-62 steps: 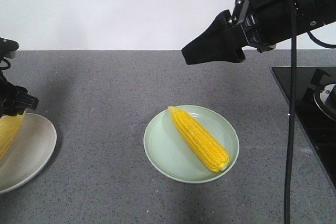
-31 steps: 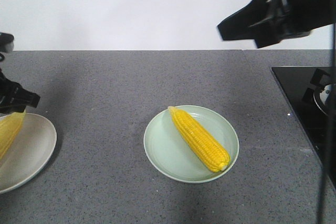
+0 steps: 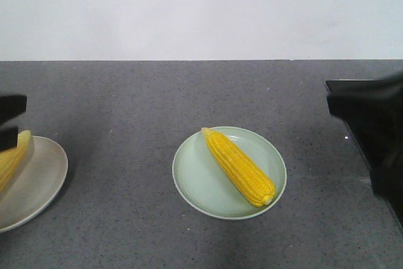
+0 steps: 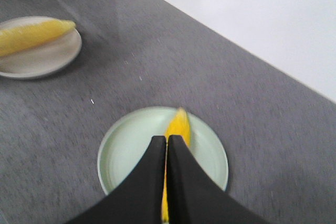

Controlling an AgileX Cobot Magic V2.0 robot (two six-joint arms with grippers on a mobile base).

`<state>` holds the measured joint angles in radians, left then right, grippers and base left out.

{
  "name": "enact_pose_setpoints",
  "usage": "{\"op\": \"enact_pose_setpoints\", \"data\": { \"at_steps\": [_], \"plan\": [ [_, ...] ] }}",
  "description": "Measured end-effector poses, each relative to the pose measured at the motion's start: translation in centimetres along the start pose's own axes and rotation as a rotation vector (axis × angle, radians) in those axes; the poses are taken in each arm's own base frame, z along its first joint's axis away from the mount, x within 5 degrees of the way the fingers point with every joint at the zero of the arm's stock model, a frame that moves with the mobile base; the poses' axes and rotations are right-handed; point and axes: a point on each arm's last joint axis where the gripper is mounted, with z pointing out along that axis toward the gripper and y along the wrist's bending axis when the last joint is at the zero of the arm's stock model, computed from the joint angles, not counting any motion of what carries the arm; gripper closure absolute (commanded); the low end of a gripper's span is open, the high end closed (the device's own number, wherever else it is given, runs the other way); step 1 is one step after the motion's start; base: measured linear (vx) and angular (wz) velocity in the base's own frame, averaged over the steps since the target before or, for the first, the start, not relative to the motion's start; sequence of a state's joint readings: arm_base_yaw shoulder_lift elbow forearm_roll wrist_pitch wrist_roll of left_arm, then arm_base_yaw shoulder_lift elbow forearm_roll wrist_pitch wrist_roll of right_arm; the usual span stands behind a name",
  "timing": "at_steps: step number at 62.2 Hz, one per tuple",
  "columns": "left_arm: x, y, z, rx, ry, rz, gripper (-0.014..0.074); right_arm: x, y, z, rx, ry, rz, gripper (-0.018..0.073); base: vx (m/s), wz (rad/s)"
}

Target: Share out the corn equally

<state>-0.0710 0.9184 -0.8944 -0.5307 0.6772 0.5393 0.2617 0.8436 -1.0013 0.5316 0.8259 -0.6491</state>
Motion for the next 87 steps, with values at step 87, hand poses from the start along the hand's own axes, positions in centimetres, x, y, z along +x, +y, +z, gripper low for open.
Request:
{"op": "enact_pose_setpoints", "data": {
  "at_steps": [87],
  "plan": [
    [10.2,-2.0,-2.2,0.003,-0.11,-0.057,0.0603,12.6,2.5,-0.9,0.167,-0.084,0.002,0.0564,0.0,0.0]
  ]
}}
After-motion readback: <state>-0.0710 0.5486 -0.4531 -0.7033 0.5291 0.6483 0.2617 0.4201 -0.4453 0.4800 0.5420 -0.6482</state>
